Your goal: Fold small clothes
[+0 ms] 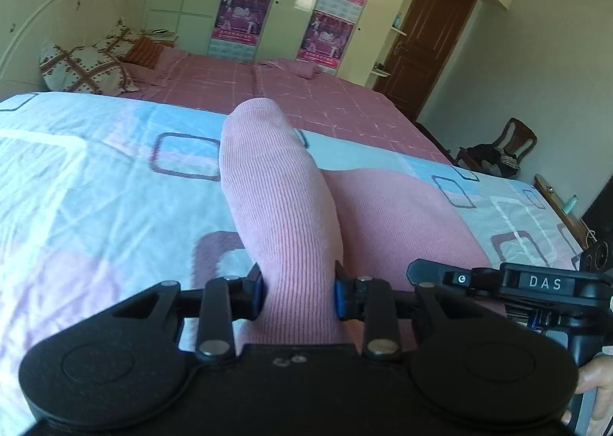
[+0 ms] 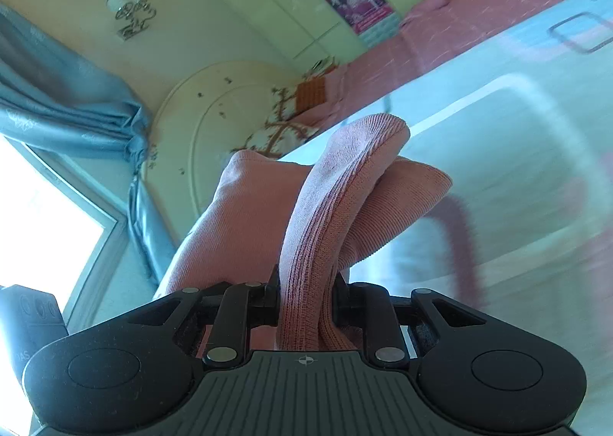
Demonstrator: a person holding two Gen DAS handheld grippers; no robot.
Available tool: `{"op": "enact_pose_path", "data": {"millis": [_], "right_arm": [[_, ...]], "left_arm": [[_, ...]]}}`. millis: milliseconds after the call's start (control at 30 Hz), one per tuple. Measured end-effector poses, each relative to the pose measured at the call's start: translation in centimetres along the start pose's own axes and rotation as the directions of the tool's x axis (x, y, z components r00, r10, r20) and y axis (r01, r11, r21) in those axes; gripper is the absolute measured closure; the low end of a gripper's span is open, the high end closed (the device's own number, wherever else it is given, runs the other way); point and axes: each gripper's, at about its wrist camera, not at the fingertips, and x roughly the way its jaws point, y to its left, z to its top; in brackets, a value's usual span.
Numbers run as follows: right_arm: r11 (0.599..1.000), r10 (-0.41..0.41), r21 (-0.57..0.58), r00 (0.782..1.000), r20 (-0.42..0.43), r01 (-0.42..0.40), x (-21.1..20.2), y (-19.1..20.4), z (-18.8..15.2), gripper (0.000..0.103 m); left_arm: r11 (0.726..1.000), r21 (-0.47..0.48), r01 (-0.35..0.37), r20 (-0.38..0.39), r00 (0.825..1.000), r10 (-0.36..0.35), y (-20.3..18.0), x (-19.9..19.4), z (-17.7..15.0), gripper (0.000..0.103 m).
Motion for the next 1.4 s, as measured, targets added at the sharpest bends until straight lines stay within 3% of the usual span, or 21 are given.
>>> {"op": "enact_pose_path", "data": {"millis": [267, 367, 533, 633, 700, 767, 833, 933, 1133, 1267, 1400], "right_arm": [[0.998, 0.021, -0.055, 0.999, -0.044, -0.024, 10.2, 6.0, -0.9, 0.082], [0.997, -0.001, -0.078, 0.998, -0.061, -0.004, 12.5, 6.3, -1.6, 0.082], [0.995, -0.084, -0.053, 0.993, -0.077, 0.08, 14.0, 3.6, -2.6, 0.082], [0.995, -0.101, -0.031, 0.99, -0.101, 0.098, 14.4, 2.1, -2.6, 0.082], [0.994, -0.11, -0.033, 0.988, -0.109, 0.107, 14.5, 1.9, -2.5, 0.081], [0.995, -0.101, -0.01, 0.988, -0.116, 0.1, 14.4, 1.6, -2.3, 0.078], [0.993, -0.117, -0.002, 0.987, -0.107, 0.117, 14.3, 1.6, -1.9, 0.065], [0.993, -0.109, 0.031, 0.989, -0.101, 0.112, 14.4, 1.3, -0.8, 0.063], [0.989, -0.121, 0.071, 0.988, -0.098, 0.128, 16.6, 0.6, 0.7, 0.063], [0.985, -0.172, -0.025, 0.984, -0.045, 0.171, 17.6, 1.9, 1.3, 0.07], [0.941, -0.274, -0.207, 0.962, -0.002, 0.268, 18.9, 3.4, 0.6, 0.072]], "left_arm": [[0.997, -0.045, -0.067, -0.009, 0.998, 0.066, 9.0, -0.2, 1.2, 0.072], [0.996, -0.053, -0.074, -0.025, 0.997, 0.073, 11.2, 0.8, 0.7, 0.072], [0.994, -0.066, -0.086, -0.052, 0.995, 0.083, 14.1, 2.9, -0.9, 0.068], [0.994, -0.068, -0.085, -0.05, 0.995, 0.082, 15.1, 2.9, -1.4, 0.053], [0.991, -0.067, -0.114, -0.046, 0.993, 0.111, 15.5, 2.8, -1.6, 0.032], [0.99, -0.089, -0.109, -0.053, 0.993, 0.105, 16.0, 2.8, -1.5, 0.03], [0.988, -0.104, -0.112, -0.055, 0.993, 0.107, 16.0, 2.7, -1.1, 0.03], [0.988, -0.096, -0.121, -0.027, 0.993, 0.119, 15.5, 2.5, -0.1, 0.034], [0.981, -0.13, -0.143, -0.02, 0.99, 0.141, 16.0, 4.6, 1.4, 0.031], [0.972, -0.139, -0.188, -0.004, 0.982, 0.189, 16.2, 5.8, 1.6, 0.031], [0.961, -0.191, -0.199, -0.02, 0.98, 0.199, 17.0, 6.4, 1.3, 0.019]]}}
